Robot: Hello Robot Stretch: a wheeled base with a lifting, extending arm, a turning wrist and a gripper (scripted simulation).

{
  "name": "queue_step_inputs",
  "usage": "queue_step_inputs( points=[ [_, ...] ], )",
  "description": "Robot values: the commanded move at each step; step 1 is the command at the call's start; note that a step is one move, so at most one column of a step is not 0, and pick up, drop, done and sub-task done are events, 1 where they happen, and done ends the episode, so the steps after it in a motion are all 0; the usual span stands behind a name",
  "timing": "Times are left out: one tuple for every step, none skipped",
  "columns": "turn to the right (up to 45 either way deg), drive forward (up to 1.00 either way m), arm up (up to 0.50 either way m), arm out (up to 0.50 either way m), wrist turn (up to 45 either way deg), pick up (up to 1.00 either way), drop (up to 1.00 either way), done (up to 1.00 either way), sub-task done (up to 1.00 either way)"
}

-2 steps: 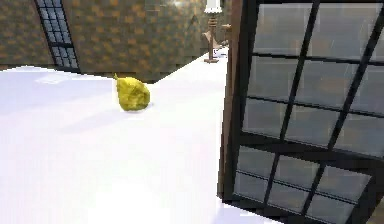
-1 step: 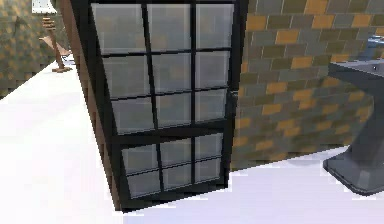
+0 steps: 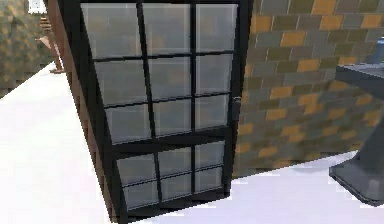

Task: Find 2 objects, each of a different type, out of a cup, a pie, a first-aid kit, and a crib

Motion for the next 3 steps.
queue_step_inputs(
  points=[
    [-45.0, 0.00, 0.00, 0.00, 0.0, 0.00, 0.00, 0.00, 0.00],
    [-39.0, 0.00, 0.00, 0.00, 0.0, 0.00, 0.00, 0.00, 0.00],
    [0.0, 0.65, 0.00, 0.00, 0.0, 0.00, 0.00, 0.00, 0.00]
  ],
)
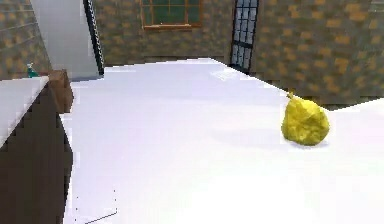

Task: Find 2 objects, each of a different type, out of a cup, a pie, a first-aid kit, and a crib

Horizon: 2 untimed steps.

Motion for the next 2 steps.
queue_step_inputs(
  points=[
    [-15.0, 0.00, 0.00, 0.00, 0.0, 0.00, 0.00, 0.00, 0.00],
    [0.0, 0.05, 0.00, 0.00, 0.0, 0.00, 0.00, 0.00, 0.00]
  ],
)
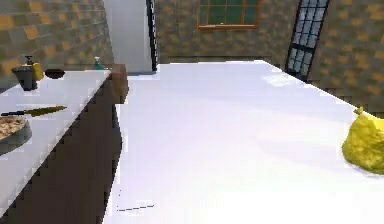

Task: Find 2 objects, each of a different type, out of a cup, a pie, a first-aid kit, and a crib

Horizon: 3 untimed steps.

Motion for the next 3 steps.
queue_step_inputs(
  points=[
    [-45.0, 0.00, 0.00, 0.00, 0.0, 0.00, 0.00, 0.00, 0.00],
    [0.0, 0.00, 0.00, 0.00, 0.0, 0.00, 0.00, 0.00, 1.00],
    [45.0, 0.00, 0.00, 0.00, 0.0, 0.00, 0.00, 0.00, 0.00]
  ],
)
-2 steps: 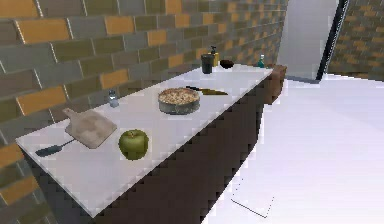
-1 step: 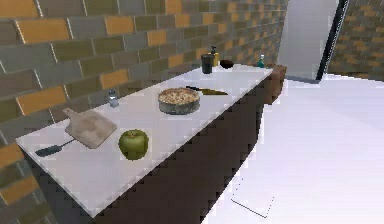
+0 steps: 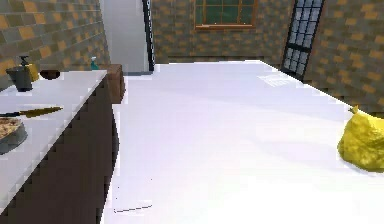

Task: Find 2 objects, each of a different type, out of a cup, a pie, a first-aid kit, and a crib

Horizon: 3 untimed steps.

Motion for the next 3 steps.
queue_step_inputs(
  points=[
    [6.0, 0.00, 0.00, 0.00, 0.0, 0.00, 0.00, 0.00, 0.00],
    [0.0, 0.15, 0.00, 0.00, 0.0, 0.00, 0.00, 0.00, 0.00],
    [-12.0, 0.00, 0.00, 0.00, 0.0, 0.00, 0.00, 0.00, 0.00]
  ],
)
